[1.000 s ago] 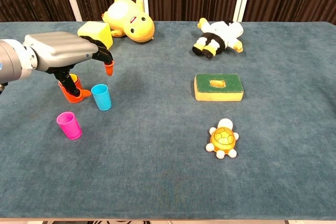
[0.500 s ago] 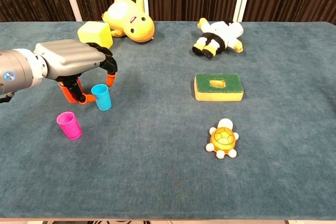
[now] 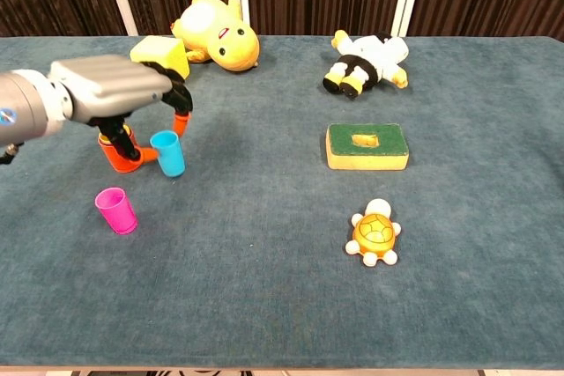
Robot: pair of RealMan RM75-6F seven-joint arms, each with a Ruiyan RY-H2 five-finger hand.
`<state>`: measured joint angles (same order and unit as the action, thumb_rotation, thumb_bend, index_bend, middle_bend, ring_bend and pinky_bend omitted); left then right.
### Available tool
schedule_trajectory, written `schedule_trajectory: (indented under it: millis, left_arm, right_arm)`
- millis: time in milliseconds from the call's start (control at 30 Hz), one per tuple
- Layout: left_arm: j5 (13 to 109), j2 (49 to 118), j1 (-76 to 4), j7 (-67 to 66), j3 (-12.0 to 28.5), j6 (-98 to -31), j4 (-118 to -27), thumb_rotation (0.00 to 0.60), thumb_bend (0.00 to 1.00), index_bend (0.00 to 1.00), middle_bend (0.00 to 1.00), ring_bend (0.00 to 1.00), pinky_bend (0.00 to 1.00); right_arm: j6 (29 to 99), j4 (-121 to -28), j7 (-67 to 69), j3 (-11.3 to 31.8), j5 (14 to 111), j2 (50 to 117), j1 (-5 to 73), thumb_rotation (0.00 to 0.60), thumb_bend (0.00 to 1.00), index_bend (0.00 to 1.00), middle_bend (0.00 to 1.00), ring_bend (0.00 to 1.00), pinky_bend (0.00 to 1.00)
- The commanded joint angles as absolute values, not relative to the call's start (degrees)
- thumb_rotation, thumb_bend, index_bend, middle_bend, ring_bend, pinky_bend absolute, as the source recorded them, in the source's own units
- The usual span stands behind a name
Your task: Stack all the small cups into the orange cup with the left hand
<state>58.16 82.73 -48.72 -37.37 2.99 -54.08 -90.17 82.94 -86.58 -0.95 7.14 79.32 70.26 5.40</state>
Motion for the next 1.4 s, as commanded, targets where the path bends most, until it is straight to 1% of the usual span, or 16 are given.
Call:
schedule_trajectory:
  millis: [33,300,633,1200,1300,1400]
  left_arm:
    - [58.95,81.04,-48.53,-36.79,3.81,-55.23,-91.79,0.6,0.32,0.45,0.19,0.0,0.01]
    - [59.57,75.47,-47.66,-36.96,4.13,-56.92,-95.33,0.6,0.32,0.45,0.19,0.0,0.01]
    - [59.88,71.7,-45.99,-35.62,3.06,-57.27,-96.07,0.6,0.32,0.45,0.19,0.0,0.01]
    - [62.05,71.91,-44.32,-32.55,1.14,-55.81,-93.11,0.6,0.32,0.45,0.19,0.0,0.01]
    - [62.4,72.36,-44.34,-32.05,1.35,-55.73,-92.75,0.6,0.32,0.43,0.19,0.0,0.01]
    - [62.67,72.94,-44.38,-31.88,1.39,-55.51,-92.19,0.6,0.31,0.39,0.19,0.0,0.01]
  right_arm:
    - [82.82,-86.59,-1.04,7.04,79.41,70.34,5.46,0.6,0.32,0.07,0.03,0.11,0.11]
    - [83.19,-86.71,-1.28,7.05,79.58,70.42,5.37,0.6,0.32,0.07,0.03,0.11,0.11]
    - [83.06,-86.67,-1.54,6.97,79.66,70.64,5.46,0.6,0.32,0.07,0.03,0.11,0.11]
    - [82.94,-86.55,-1.62,6.91,79.6,70.75,5.46,0.6,0.32,0.07,0.03,0.11,0.11]
    - [83.03,-86.58,-1.59,6.97,79.58,70.73,5.44,0.6,0.32,0.07,0.03,0.11,0.11]
    - [83.14,-86.62,-1.49,7.05,79.5,70.67,5.38,0.6,0.32,0.07,0.03,0.11,0.11]
